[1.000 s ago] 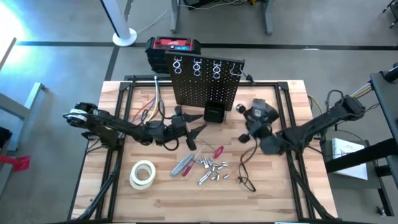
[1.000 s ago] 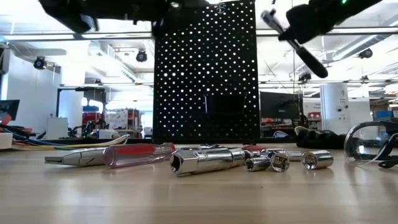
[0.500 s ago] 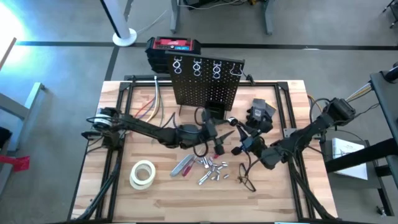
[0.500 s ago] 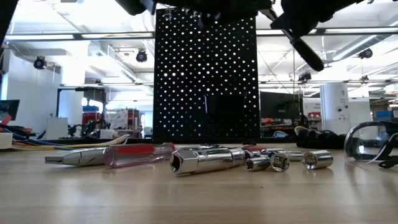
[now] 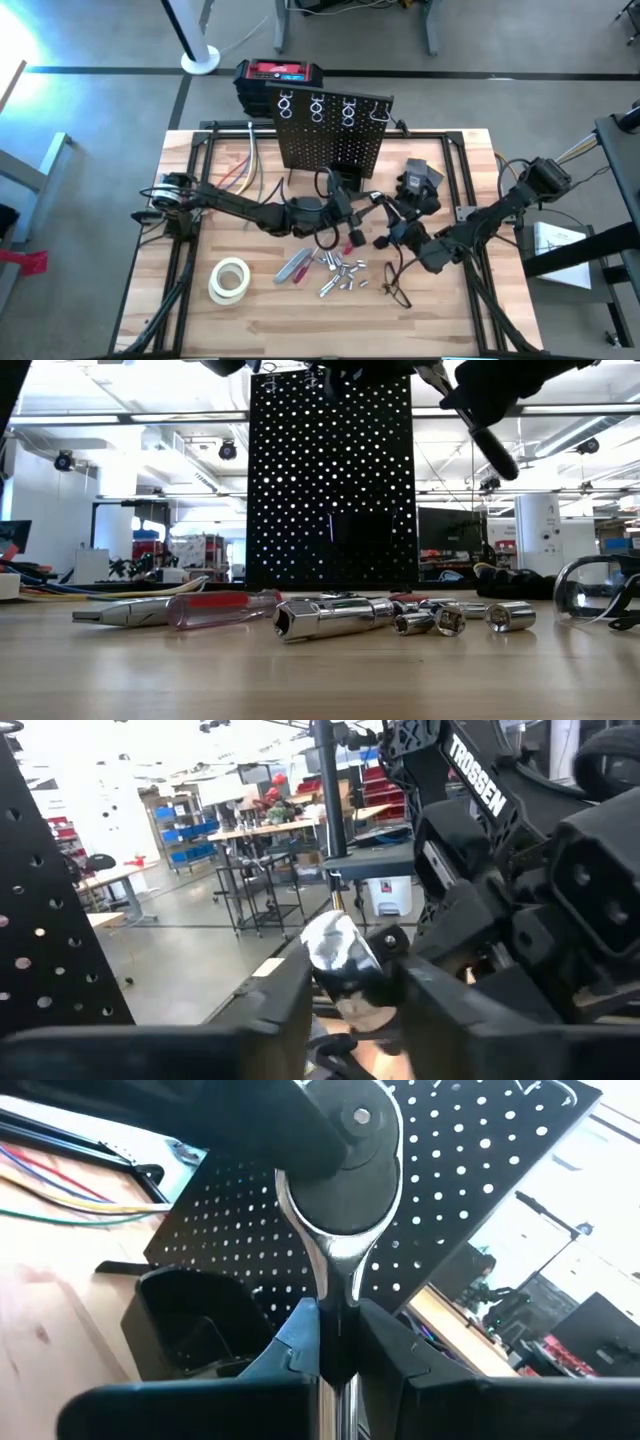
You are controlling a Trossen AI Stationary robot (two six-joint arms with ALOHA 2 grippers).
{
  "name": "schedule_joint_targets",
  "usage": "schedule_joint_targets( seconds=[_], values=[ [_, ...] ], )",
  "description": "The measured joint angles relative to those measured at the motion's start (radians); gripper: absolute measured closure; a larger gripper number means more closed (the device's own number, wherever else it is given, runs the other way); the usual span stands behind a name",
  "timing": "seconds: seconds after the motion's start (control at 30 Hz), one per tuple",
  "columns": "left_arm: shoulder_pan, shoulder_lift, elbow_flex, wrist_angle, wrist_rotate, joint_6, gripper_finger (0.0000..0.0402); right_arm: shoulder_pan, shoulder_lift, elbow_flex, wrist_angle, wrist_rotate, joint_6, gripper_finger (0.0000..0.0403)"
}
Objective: Hang tools onto peg board
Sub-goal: Hang the ratchet wrench on the peg board
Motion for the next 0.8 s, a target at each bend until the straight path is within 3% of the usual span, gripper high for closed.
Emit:
schedule_joint_targets(
  seconds=[0.17,0.47,0.57,0.63,0.77,0.8],
  values=[
    [-0.001,-0.002,0.001,-0.03,0.029,0.02,0.034,0.012,0.0,-0.001,0.001,-0.001,-0.011,0.0371],
    [-0.001,-0.03,-0.002,-0.261,0.032,0.021,0.0341,0.138,-0.126,0.016,0.014,-0.015,-0.009,0.0246],
    [-0.002,-0.051,-0.002,-0.295,0.069,0.01,0.0342,0.177,-0.233,0.013,-0.03,-0.137,0.015,0.0224],
    [-0.002,-0.062,-0.001,-0.282,0.121,0.006,0.0342,0.181,-0.337,0.015,-0.184,-0.238,0.101,0.022],
    [-0.002,-0.08,0.0,-0.298,0.248,-0.02,0.0342,0.12,-0.561,0.077,-0.743,-0.668,0.576,0.0231],
    [-0.002,-0.086,0.0,-0.306,0.264,-0.022,0.0342,0.094,-0.596,0.088,-0.82,-0.728,0.651,0.0236]
  ],
)
